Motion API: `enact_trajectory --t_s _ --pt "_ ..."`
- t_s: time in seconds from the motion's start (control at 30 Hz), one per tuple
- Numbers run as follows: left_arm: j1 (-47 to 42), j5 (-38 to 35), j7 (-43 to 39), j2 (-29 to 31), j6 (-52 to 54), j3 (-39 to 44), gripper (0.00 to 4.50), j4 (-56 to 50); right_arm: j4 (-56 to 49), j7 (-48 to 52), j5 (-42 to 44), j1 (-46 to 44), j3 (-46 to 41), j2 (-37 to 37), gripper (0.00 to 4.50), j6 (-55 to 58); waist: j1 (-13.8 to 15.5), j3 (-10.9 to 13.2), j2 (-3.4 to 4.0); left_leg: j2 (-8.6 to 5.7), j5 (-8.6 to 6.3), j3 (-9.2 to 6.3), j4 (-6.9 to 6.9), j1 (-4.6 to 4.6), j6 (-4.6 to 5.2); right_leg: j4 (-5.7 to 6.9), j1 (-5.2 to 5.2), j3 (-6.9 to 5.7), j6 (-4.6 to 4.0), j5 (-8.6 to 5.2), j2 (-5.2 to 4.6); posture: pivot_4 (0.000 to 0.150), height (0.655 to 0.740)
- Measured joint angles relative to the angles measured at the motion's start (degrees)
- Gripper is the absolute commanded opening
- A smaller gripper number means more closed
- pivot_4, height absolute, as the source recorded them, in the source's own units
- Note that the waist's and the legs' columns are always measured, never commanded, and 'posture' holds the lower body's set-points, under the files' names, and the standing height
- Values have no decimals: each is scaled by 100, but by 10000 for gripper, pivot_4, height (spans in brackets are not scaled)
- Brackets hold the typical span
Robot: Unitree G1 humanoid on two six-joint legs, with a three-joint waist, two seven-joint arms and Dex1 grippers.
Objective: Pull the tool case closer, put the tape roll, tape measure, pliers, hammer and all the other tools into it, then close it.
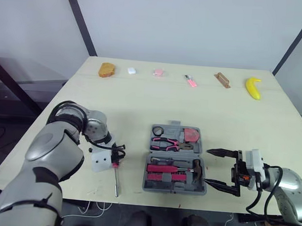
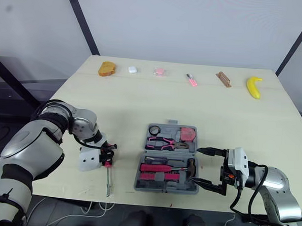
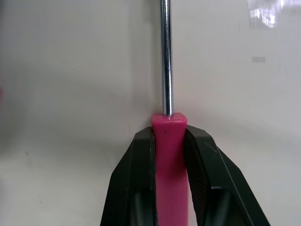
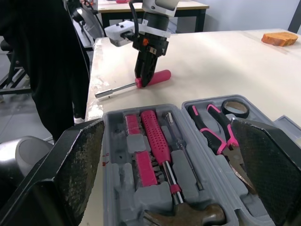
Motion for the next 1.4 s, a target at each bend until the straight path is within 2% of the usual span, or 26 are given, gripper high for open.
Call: enact_trajectory --t_s 0.1,0.33,0.5,0.6,0.67,0.73,0.83,0.87,0.97,1.1,1.23,1.37,1.4 --pt "-67 -233 -157 162 -46 86 3811 163 6 0 -1 -13 15 0 45000 -1 1 6 -13 1 0 -3 3 -5 0 1 -3 -3 -1 0 2 1500 7400" --pt "-128 -1285 -979 752 238 794 3811 335 89 22 -1 -109 51 -1 45000 -1 18 7 -17 2 0 -5 8 -10 0 2 -3 -9 0 0 1 1500 7400" --pt "286 -2352 -1553 1113 1215 1471 3811 -488 90 56 5 -132 65 -2 45000 -1 6 7 -16 5 0 -6 13 -9 0 12 -4 -9 0 0 -1 1500 7400" --pt "1002 -3081 -1805 1310 2434 1970 3811 -1550 87 76 11 -143 77 -3 45000 0 -25 8 -16 11 0 -7 13 -9 -1 22 -7 -10 -1 0 -1 1500 7400" --pt "1711 -3561 -1925 1555 3679 2393 3811 -2720 79 92 13 -145 90 -3 45000 0 -53 8 -16 11 0 -7 14 -10 -1 26 -13 -9 -1 0 -1 1500 7400" --pt "2488 -4082 -1968 1746 5341 2890 3811 -3965 86 106 8 -115 90 -10 45000 -1 -103 9 -16 17 0 -20 18 -12 -1 44 -22 -10 -1 -1 -8 1500 7400" --pt "3241 -4552 -1895 1815 7018 3374 3811 -5268 89 109 10 -106 85 -8 45000 -6 -115 9 -15 16 0 -26 25 -11 -1 57 -25 -4 -1 -1 -11 1500 7400" --pt "3767 -4816 -1732 1836 8113 3727 3811 -6088 75 100 14 -111 82 10 45000 -10 -129 9 -14 19 0 -27 31 -10 -1 65 -26 1 -1 -1 -11 1500 7400" --pt "4505 -5403 -1437 1810 10245 4234 3811 -7475 78 60 9 -99 91 22 45000 -8 -137 10 -16 17 0 -34 41 -9 -1 77 -27 -1 0 -3 -8 1500 7400" --pt "5062 -6062 -1014 1782 12535 4875 3811 -8741 75 5 54 -94 84 81 45000 0 -136 10 -15 11 0 -35 49 -8 -1 81 -27 1 -1 -3 -1 1500 7400" --pt "5259 -6868 -366 1218 14733 5604 3811 -9693 78 -14 76 -115 81 121 45000 6 -114 11 -16 10 0 -37 56 -11 -1 81 -26 1 0 -3 -2 1500 7400" --pt "5267 -7310 392 655 16376 6252 3811 -10385 95 -27 80 -117 34 120 45000 8 -127 11 -16 7 0 -39 56 -9 -1 81 -26 3 -1 -2 0 1500 7400" --pt "5267 -7318 407 644 16402 6268 3811 -10399 95 -29 80 -117 30 120 45000 8 -128 10 -16 7 0 -39 56 -9 -1 84 -26 3 -1 -3 -1 1500 7400"
